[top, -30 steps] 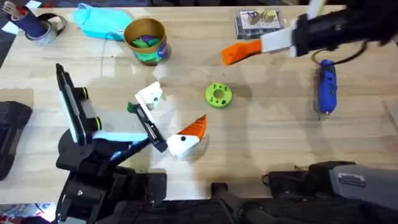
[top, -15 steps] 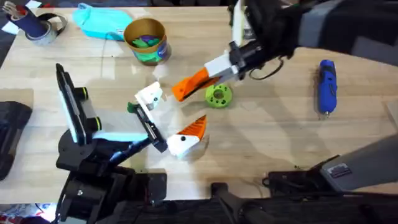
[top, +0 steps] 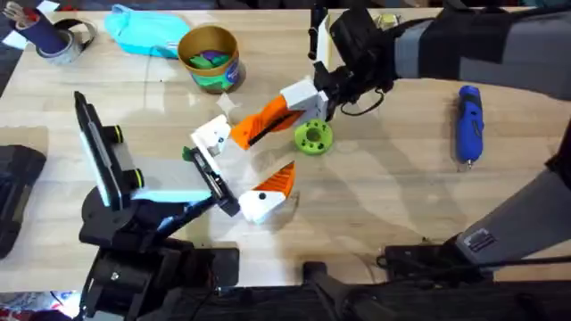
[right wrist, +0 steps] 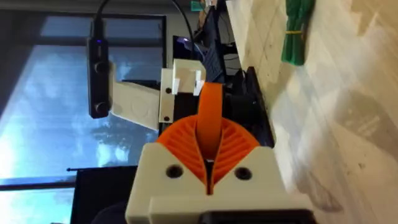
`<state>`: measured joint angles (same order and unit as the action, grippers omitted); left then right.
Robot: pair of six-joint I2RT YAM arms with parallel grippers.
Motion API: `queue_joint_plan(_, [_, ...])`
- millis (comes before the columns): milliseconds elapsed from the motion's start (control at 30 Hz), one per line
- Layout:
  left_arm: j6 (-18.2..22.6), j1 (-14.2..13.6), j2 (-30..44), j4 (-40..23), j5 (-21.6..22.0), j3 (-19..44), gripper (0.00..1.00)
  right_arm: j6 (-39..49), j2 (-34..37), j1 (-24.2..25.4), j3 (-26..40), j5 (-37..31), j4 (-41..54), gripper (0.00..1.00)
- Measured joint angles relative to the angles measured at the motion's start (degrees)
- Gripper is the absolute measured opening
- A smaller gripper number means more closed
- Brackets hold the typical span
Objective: Pick up the gripper from the table and insert it into the empty holder that is missing its gripper. Then pick up a screw, insert it into the mounting hole, and use the screwdriver to tighten it. Finally, clean up the table by picking up the vegetable and placing it into the bucket.
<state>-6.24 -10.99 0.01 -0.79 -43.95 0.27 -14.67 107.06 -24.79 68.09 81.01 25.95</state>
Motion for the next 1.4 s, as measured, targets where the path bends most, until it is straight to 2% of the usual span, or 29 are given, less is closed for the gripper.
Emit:
queue_joint_plan(233, [0.71, 0.21, 0.0, 0.6, 0.68, 0.0, 0.993, -4.91, 0.05, -0.16, -0.12, 1.35, -3.9, 0.009])
queue_joint_plan(533, [1.11, 0.21, 0.01, 0.6, 0.91, 0.02, 0.993, -6.31, 0.05, -0.14, -0.15, 1.29, -5.72, 0.009])
queue_joint_plan(933, [1.1, 0.21, 0.02, 0.58, 0.83, 0.02, 0.993, -6.18, 0.05, 0.68, -0.17, 1.08, -6.14, 0.009])
queue_joint_plan(1233, [0.18, 0.21, 0.0, -0.73, 0.01, 0.02, 0.993, -2.63, 0.05, 1.72, -0.15, 5.65, -5.89, 0.009])
queue_joint_plan(1400, [0.18, 0.21, 0.01, -0.75, 0.0, 0.02, 0.993, -2.5, 0.05, 1.51, -0.15, 5.61, -5.84, 0.009])
